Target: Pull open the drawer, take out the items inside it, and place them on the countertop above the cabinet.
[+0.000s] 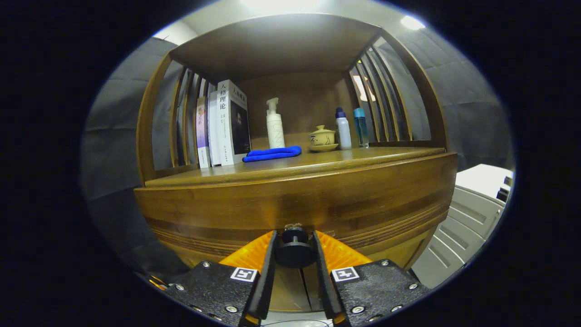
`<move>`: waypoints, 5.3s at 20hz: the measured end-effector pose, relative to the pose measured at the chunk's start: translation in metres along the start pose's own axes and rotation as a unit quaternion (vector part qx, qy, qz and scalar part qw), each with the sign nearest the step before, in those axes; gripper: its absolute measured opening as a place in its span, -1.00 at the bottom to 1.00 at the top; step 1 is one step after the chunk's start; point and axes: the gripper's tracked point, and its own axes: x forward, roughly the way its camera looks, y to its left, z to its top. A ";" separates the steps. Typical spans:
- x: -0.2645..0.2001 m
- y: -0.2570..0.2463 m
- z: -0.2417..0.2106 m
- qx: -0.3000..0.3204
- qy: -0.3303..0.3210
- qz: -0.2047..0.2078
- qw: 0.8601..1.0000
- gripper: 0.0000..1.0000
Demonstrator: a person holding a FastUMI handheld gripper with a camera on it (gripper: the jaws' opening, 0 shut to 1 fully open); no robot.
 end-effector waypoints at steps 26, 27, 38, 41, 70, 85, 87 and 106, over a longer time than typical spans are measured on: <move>-0.150 -0.001 -0.030 -0.027 0.046 -0.005 0.999 -0.28; -0.152 0.000 -0.031 -0.026 0.046 -0.006 0.999 -0.25; -0.162 0.000 0.083 -0.004 -0.028 -0.003 1.000 0.89; -0.142 0.002 0.119 -0.046 0.002 -0.030 0.998 0.89; -0.031 0.010 -0.052 0.008 0.486 -0.121 0.865 0.51; -0.025 0.007 -0.028 -0.016 0.412 -0.138 0.900 -0.05; -0.033 0.010 -0.018 -0.030 0.399 -0.138 0.906 -0.05; -0.005 0.041 0.130 -0.118 0.192 -0.109 0.968 -0.06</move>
